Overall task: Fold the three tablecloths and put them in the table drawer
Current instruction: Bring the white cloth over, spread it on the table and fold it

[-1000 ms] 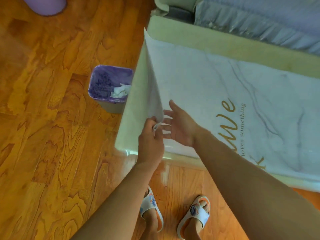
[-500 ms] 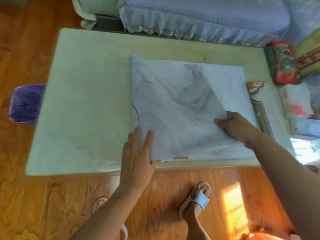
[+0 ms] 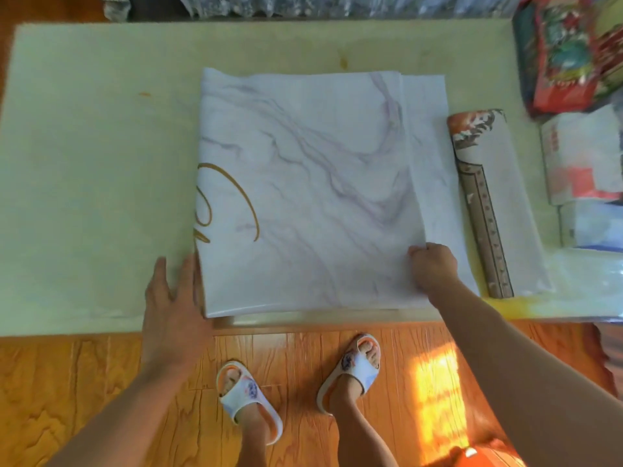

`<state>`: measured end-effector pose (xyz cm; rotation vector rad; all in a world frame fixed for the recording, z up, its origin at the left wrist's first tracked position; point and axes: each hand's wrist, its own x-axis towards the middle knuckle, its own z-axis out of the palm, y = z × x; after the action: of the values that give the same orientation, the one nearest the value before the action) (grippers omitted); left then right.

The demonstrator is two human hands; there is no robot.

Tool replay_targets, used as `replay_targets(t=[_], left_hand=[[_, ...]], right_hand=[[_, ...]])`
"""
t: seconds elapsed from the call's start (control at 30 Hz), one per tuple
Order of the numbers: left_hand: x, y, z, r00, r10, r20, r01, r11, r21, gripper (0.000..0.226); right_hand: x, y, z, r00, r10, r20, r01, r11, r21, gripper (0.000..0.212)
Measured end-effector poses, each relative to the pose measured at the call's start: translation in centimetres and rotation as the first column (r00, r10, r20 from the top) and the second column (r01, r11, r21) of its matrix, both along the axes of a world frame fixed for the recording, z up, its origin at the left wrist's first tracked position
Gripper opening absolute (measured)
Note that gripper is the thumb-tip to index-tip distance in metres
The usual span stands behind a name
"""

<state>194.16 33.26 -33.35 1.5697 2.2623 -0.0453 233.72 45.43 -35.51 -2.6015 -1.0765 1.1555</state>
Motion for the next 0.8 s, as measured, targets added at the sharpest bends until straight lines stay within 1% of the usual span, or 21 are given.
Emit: replay_targets(t=[0.03, 0.07, 0.1, 0.13, 0.2, 0.3, 0.37, 0.4, 0.47, 0.5, 0.53, 0.6, 0.67, 0.73, 0.8], left_hand=[[0.0, -0.1, 0.1, 0.992, 0.095, 0.081, -0.094, 0.995, -0.019, 0.107], [0.3, -0.4, -0.1, 0.980, 0.135, 0.146, -0.132, 0.991, -0.026, 0.104], [0.7, -0.9, -0.3, 0.973, 0.137, 0.188, -0.135, 0.991, -0.026, 0.096], [1.2, -1.2, -0.7, 0.972, 0.121, 0.203, -0.119, 0.993, -0.020, 0.087], [1.8, -1.3, -1.3, 0.978, 0.091, 0.186, -0.094, 0.996, 0.007, 0.070], [1.1, -0.5, -0.5, 0.990, 0.009, 0.144, -0.004, 0.999, -0.035, 0.059], [0.0, -0.4, 0.9, 0.988, -0.053, 0.144, 0.052, 0.999, 0.010, 0.060], [-0.4, -0.5, 1.8, 0.987, -0.079, 0.139, 0.069, 0.995, 0.071, 0.061], [-0.9, -0.9, 3.2, 0.986, -0.135, 0.102, 0.117, 0.980, 0.164, 0.065], [-1.0, -1.0, 3.5, 0.986, -0.152, 0.074, 0.137, 0.974, 0.179, 0.070], [-1.1, -1.1, 3.5, 0.987, -0.152, 0.045, 0.142, 0.974, 0.174, 0.076], [-0.9, -1.3, 3.0, 0.995, -0.096, 0.021, 0.093, 0.990, 0.110, 0.085], [-0.3, -0.8, 1.8, 0.999, -0.029, 0.034, 0.028, 0.999, 0.015, 0.086], [0.8, -0.1, 0.8, 0.999, -0.021, 0.043, 0.024, 0.997, -0.074, 0.082], [1.8, 0.0, -0.1, 0.995, -0.007, 0.095, 0.014, 0.997, -0.077, 0.082]], right_hand=[[0.6, 0.4, 0.4, 0.998, 0.012, 0.057, -0.012, 1.000, -0.003, 0.032], [1.3, 0.7, 0.5, 0.994, 0.027, 0.104, -0.027, 1.000, -0.003, 0.033], [1.9, 1.0, 0.4, 0.989, 0.043, 0.139, -0.042, 0.999, -0.008, 0.033], [2.3, 1.1, 0.2, 0.985, 0.062, 0.161, -0.060, 0.998, -0.020, 0.033], [2.8, 0.9, -0.2, 0.982, 0.083, 0.172, -0.080, 0.997, -0.024, 0.032], [2.6, 0.3, -0.7, 0.976, 0.100, 0.192, -0.103, 0.995, 0.006, 0.034], [1.9, -0.5, -0.7, 0.971, 0.120, 0.208, -0.128, 0.991, 0.028, 0.034], [1.5, -1.1, -0.7, 0.970, 0.121, 0.209, -0.134, 0.990, 0.047, 0.033], [1.0, -2.3, -0.9, 0.980, 0.076, 0.185, -0.093, 0.992, 0.084, 0.031], [0.8, -2.7, -1.0, 0.984, 0.047, 0.169, -0.065, 0.993, 0.099, 0.030], [0.6, -2.9, -0.9, 0.988, 0.026, 0.151, -0.043, 0.993, 0.108, 0.030], [0.6, -2.7, -0.7, 0.991, 0.003, 0.133, -0.020, 0.992, 0.125, 0.033], [1.3, -1.8, -0.3, 0.974, 0.036, 0.226, -0.058, 0.994, 0.090, 0.035], [1.9, -0.9, -0.1, 0.941, 0.060, 0.332, -0.069, 0.998, 0.015, 0.036], [2.3, -0.3, -0.1, 0.934, 0.058, 0.353, -0.046, 0.998, -0.043, 0.040]])
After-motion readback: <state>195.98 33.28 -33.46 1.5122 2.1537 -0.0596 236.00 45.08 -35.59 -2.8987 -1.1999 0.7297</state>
